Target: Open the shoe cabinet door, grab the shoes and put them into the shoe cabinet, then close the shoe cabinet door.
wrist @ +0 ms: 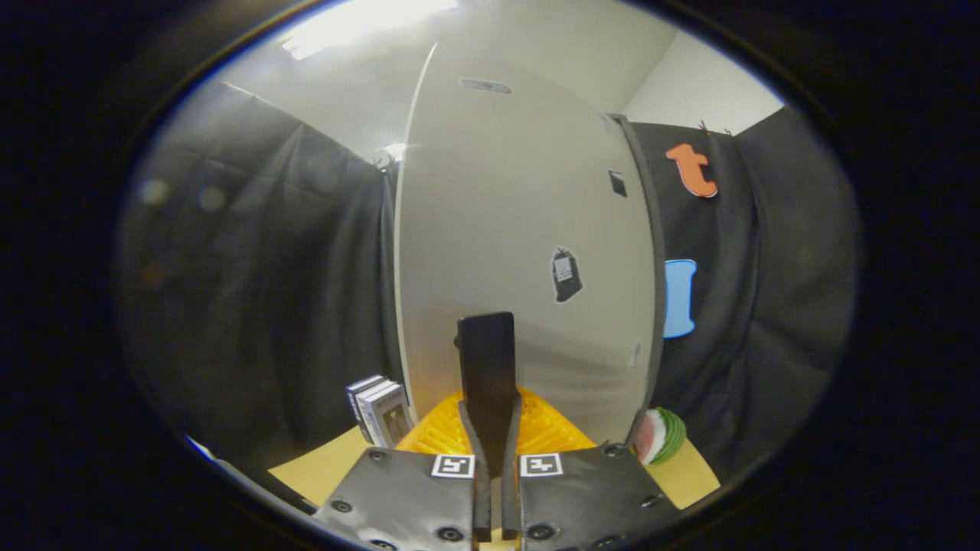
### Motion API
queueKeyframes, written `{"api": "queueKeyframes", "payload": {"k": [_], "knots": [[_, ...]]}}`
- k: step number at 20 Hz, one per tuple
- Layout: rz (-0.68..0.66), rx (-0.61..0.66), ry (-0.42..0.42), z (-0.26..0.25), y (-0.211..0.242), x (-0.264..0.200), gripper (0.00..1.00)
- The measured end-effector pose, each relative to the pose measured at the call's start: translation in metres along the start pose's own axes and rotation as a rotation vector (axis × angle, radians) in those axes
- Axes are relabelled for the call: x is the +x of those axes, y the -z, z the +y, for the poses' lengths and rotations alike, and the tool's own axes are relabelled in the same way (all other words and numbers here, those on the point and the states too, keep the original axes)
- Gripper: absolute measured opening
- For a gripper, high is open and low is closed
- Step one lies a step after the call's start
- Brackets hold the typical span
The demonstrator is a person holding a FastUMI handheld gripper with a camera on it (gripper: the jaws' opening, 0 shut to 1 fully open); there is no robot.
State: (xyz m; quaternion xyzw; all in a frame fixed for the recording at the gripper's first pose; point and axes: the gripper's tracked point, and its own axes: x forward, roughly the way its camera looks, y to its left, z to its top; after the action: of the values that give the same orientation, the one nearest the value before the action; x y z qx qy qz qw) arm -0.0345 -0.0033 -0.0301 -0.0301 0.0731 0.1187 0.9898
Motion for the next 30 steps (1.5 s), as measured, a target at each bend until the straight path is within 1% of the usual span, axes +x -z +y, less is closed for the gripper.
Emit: {"api": "queueKeyframes", "payload": {"k": [2, 7, 10, 12, 19, 24, 30], "knots": [[-0.001, 0.002, 0.027, -0.019, -0.002, -0.015, 0.07], [0.002, -0.042, 0.095, -0.062, -0.003, -0.045, 0.06], [-0.004, -0.022, 0.154, -0.09, -0.005, -0.058, 0.06], [-0.002, -0.035, 0.197, -0.109, -0.006, -0.069, 0.05], [0.005, -0.018, 0.269, -0.17, -0.009, -0.081, 0.04], [0.012, 0.005, 0.266, -0.193, -0.01, -0.083, 0.02], [0.03, 0.022, 0.201, -0.211, -0.009, -0.082, 0.02]]}}
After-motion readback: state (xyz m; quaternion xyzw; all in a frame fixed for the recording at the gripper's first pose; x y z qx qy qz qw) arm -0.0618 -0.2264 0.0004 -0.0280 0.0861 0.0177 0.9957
